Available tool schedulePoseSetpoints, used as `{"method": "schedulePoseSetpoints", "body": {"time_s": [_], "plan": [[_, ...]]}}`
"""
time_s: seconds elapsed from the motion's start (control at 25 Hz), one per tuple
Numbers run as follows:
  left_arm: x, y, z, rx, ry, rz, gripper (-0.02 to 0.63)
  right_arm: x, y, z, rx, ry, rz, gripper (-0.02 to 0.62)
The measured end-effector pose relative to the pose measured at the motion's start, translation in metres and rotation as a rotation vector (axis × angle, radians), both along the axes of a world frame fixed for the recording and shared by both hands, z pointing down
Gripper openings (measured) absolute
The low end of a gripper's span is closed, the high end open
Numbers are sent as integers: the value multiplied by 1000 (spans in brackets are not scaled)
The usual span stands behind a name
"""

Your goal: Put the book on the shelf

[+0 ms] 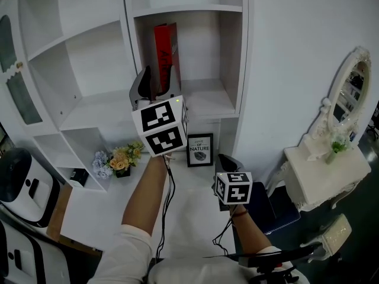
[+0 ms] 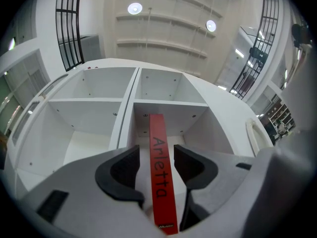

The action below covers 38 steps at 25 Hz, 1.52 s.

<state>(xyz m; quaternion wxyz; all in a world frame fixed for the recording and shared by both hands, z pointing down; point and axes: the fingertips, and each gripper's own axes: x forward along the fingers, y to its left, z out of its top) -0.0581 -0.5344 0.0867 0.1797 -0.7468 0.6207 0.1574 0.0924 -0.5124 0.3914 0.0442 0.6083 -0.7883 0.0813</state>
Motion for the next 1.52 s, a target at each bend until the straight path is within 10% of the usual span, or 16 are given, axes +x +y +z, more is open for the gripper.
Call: {"method": "schedulePoseSetpoints", "body": {"time_s": [0.56, 1.12, 1.52], "plan": [[-32, 34, 70, -119, -2, 0, 204, -15, 44, 0, -6, 34, -3, 21], [-67, 60, 202, -335, 60, 49, 15, -33, 69, 5, -18, 35, -5, 21], [-72, 84, 279, -449, 71, 162, 8, -26, 78, 12, 12, 3, 50, 21]]}}
